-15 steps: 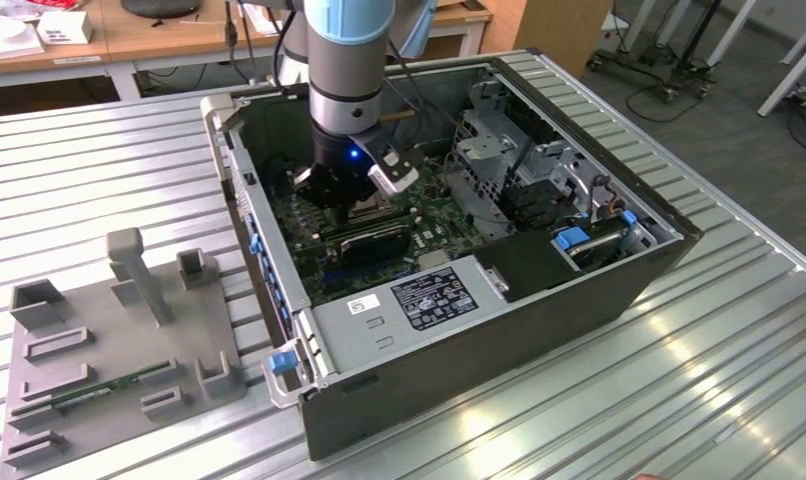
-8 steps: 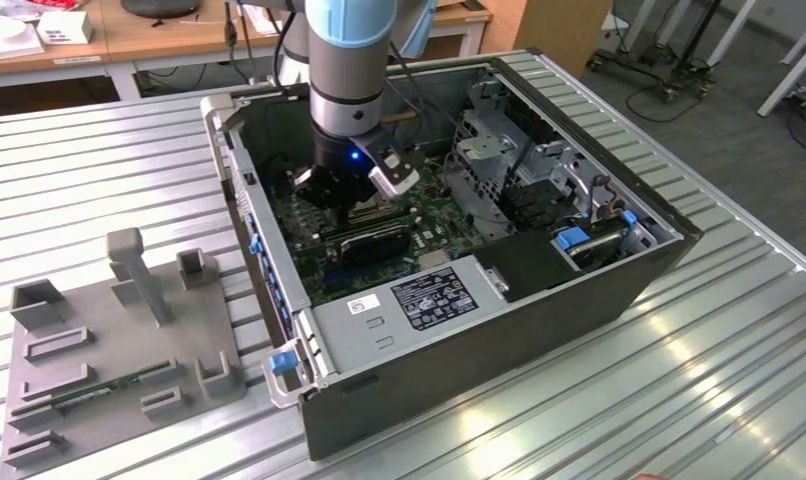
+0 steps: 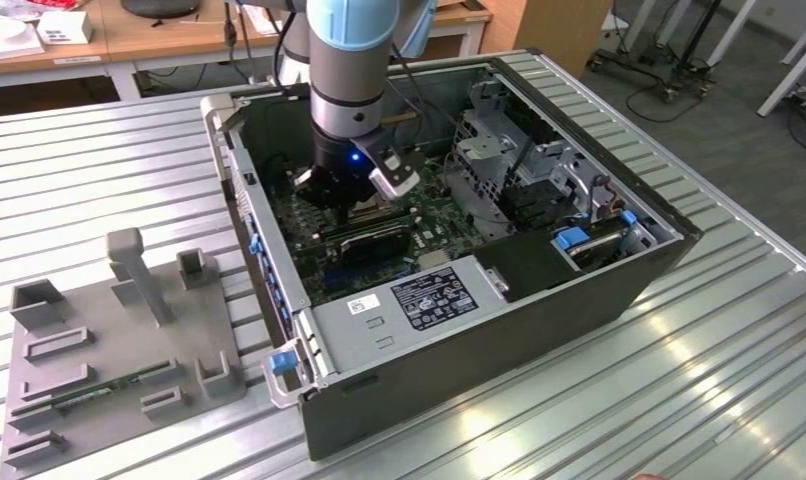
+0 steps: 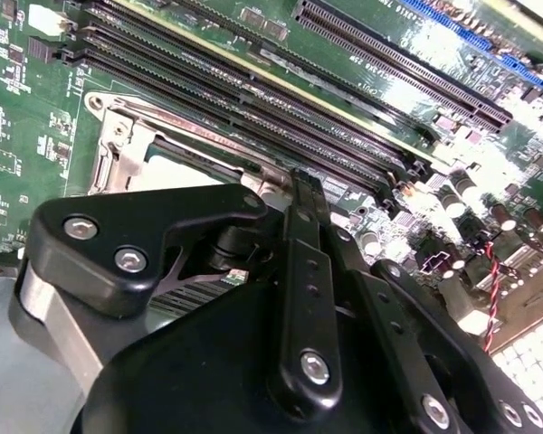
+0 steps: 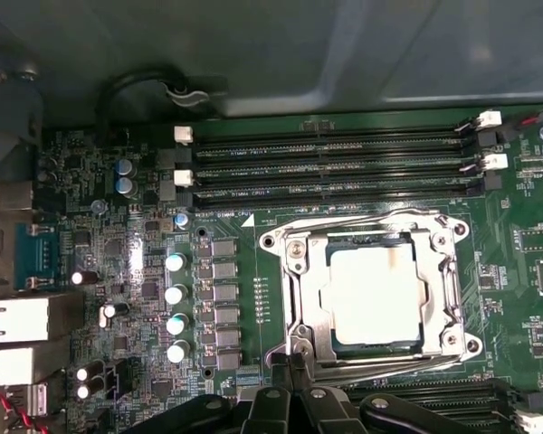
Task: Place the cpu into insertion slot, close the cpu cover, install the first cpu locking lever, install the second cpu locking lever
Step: 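Install the second cpu locking lever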
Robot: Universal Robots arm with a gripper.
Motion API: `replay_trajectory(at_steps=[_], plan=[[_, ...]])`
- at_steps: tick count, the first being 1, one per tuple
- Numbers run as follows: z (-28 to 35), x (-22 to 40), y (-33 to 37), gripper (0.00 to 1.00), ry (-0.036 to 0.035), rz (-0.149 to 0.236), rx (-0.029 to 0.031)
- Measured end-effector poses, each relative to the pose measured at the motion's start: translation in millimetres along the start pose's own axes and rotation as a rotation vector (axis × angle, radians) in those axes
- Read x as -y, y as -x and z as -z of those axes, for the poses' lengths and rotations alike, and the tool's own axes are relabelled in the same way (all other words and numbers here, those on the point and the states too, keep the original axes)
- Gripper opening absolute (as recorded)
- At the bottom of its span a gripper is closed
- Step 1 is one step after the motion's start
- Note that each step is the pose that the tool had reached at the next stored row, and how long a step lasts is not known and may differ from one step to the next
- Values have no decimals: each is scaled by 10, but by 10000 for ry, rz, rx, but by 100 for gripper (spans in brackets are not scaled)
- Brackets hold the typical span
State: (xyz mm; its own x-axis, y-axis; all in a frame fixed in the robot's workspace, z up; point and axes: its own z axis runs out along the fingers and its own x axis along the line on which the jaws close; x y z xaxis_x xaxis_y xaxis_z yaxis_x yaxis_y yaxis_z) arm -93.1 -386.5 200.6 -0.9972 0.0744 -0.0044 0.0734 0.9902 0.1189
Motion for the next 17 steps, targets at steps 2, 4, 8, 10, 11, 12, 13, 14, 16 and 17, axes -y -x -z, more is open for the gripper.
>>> replay_trajectory(at_steps=[2, 4, 8, 10, 11, 12, 13, 14, 16, 17], plan=[[1, 6, 0, 11, 65, -1, -3], [1, 12, 0, 11, 111, -1, -5], [-3, 26, 0, 11, 126, -1, -5], [-5, 31, 0, 11, 127, -2, -5], [-4, 32, 0, 11, 129, -2, -6], [-4, 33, 0, 11, 136, -2, -7], [-5, 33, 0, 11, 141, -1, -7], [-5, 34, 0, 11, 147, -2, -7], [-6, 37, -1, 11, 161, -2, -8], [-8, 38, -1, 11, 165, -2, -7]])
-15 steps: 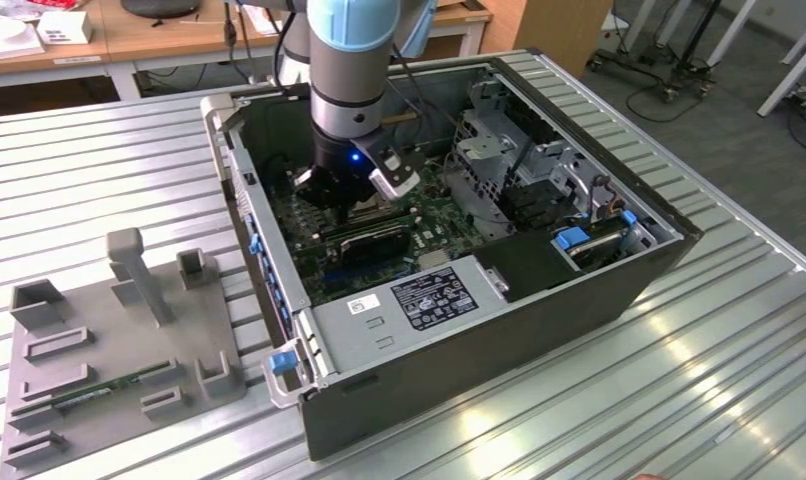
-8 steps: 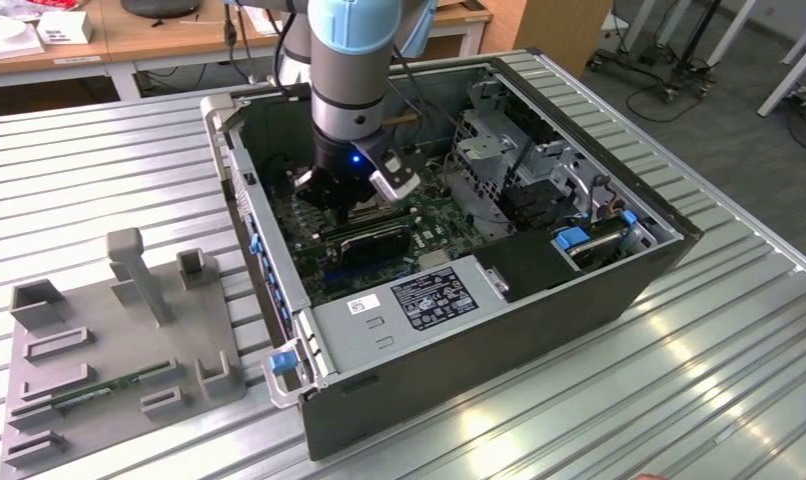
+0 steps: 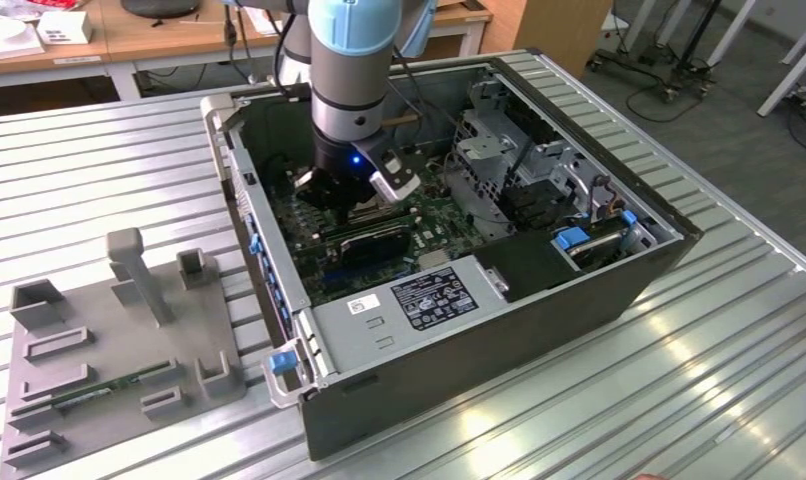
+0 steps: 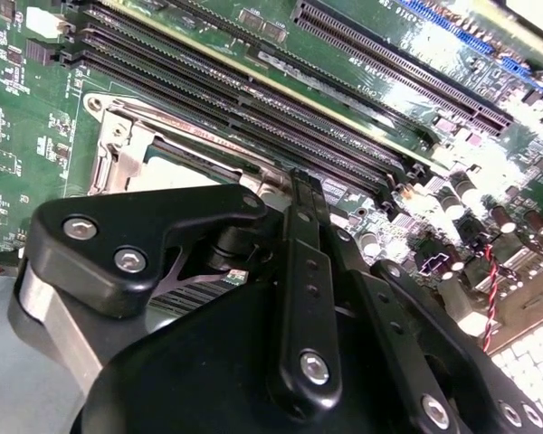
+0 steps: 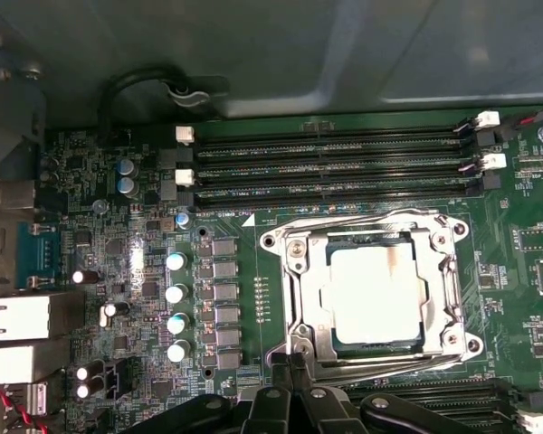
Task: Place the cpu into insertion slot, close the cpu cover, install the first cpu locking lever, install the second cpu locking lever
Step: 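Install the second cpu locking lever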
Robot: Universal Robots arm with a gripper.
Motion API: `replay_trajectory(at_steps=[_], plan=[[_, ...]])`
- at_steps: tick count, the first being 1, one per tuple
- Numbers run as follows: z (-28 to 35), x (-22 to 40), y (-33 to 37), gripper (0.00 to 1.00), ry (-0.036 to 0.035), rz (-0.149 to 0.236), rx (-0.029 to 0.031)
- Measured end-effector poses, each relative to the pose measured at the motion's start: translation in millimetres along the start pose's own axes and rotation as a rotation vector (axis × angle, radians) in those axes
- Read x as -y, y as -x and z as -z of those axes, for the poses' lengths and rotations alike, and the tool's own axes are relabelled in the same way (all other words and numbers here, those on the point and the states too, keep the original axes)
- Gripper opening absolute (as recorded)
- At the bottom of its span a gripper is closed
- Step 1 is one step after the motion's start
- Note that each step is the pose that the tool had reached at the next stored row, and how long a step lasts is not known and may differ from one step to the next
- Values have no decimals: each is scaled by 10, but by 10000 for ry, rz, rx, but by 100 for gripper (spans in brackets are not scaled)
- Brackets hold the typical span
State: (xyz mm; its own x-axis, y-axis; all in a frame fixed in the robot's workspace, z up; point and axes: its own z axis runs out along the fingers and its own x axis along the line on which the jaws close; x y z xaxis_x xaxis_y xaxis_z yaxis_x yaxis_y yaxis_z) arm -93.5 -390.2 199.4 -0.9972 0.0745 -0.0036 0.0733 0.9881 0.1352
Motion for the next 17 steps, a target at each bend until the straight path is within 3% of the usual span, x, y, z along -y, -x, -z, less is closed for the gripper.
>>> replay_trajectory(at_steps=[17], plan=[[-26, 12, -9, 11, 66, -1, 0]])
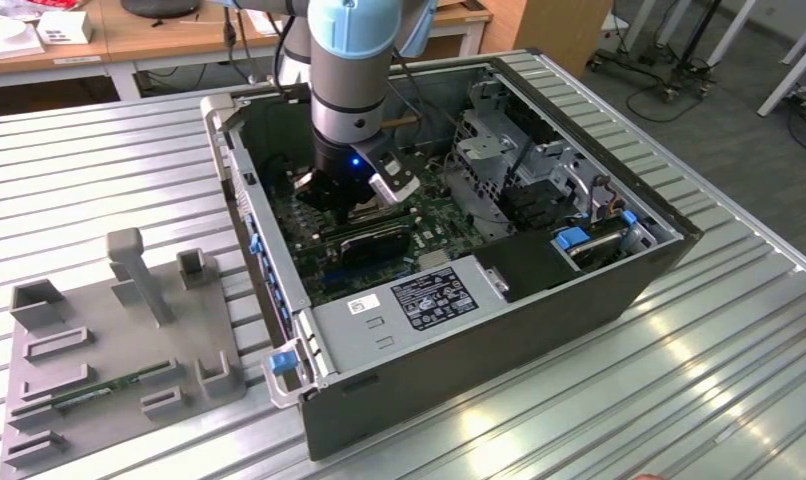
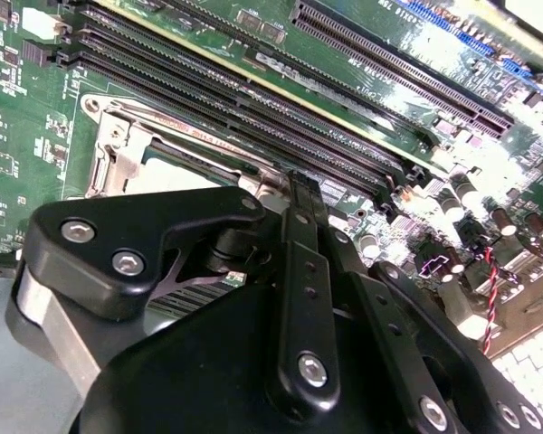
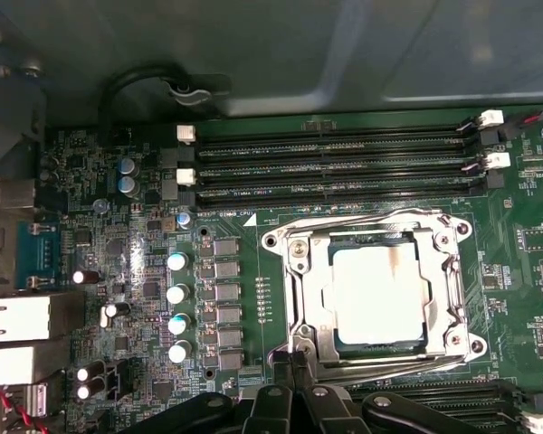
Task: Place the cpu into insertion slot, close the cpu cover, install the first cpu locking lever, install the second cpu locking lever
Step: 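Install the second cpu locking lever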
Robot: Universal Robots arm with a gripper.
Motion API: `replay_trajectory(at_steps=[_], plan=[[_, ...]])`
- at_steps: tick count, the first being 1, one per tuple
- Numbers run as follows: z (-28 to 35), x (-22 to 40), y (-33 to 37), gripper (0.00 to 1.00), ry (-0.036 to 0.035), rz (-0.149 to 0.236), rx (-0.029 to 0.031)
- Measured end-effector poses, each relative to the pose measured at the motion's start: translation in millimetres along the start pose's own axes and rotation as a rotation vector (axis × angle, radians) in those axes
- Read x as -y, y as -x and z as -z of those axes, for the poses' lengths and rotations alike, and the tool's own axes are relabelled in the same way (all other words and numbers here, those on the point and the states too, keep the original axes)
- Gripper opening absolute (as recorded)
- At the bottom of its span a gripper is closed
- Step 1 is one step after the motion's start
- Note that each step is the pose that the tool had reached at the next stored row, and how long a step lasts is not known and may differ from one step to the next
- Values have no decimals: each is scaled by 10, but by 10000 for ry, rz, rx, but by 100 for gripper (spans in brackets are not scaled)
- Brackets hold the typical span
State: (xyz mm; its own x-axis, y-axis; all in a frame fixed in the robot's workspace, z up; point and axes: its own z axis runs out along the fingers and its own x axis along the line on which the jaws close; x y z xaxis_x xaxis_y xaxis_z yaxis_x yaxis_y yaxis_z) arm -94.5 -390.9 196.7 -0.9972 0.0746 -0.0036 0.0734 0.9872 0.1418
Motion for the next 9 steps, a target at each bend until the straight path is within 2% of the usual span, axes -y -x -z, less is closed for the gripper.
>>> replay_trajectory(at_steps=[9], plan=[[42, -8, 1, 11, 6, 1, 2]])
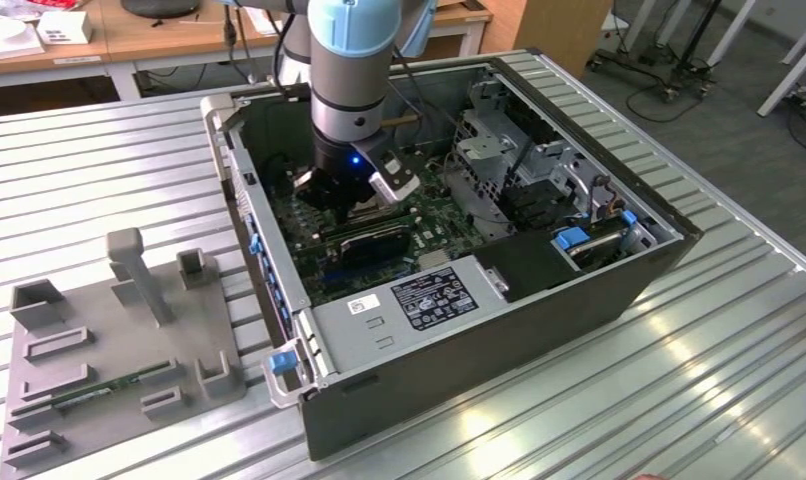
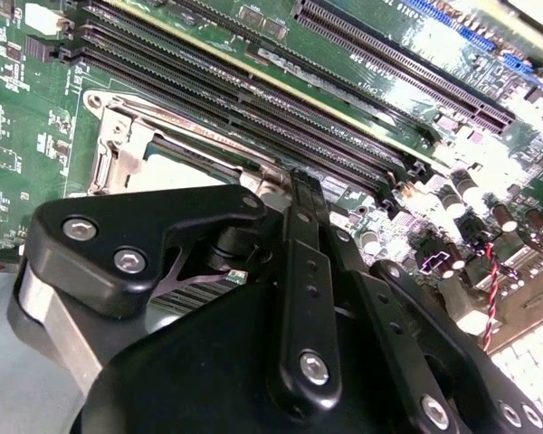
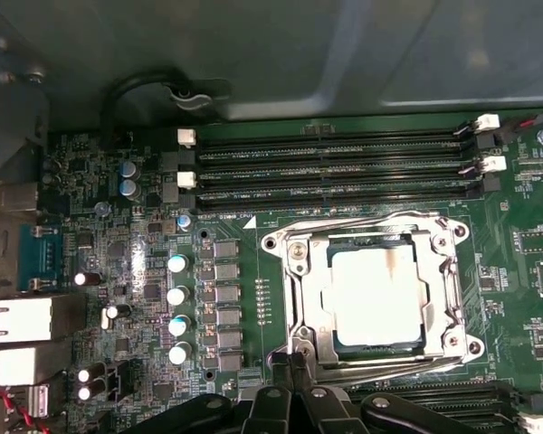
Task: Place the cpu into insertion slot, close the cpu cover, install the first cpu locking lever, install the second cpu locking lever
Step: 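Install the second cpu locking lever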
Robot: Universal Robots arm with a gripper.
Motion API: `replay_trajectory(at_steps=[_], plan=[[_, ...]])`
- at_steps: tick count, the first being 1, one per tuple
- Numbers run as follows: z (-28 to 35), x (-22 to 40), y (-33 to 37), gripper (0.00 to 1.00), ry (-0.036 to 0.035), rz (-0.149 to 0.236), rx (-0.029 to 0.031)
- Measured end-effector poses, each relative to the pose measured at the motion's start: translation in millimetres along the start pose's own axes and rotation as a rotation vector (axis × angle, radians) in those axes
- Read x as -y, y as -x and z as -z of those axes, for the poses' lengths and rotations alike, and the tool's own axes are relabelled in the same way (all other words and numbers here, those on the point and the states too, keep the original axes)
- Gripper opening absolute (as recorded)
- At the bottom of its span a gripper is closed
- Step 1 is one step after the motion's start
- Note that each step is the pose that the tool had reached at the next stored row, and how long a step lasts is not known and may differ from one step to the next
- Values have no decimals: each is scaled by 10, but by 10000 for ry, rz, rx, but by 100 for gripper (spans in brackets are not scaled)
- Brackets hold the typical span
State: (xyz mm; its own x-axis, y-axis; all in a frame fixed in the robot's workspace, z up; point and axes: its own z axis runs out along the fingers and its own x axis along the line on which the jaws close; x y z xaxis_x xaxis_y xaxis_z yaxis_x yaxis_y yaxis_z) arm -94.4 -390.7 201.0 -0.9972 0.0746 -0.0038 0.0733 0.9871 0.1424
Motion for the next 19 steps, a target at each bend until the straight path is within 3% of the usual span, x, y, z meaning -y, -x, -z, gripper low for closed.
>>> replay_trajectory(at_steps=[5, 9, 19], plan=[[18, -2, 0, 11, 6, 1, 3], [20, -1, 0, 11, 120, 0, 5], [13, 31, 2, 11, 129, 1, 8]])
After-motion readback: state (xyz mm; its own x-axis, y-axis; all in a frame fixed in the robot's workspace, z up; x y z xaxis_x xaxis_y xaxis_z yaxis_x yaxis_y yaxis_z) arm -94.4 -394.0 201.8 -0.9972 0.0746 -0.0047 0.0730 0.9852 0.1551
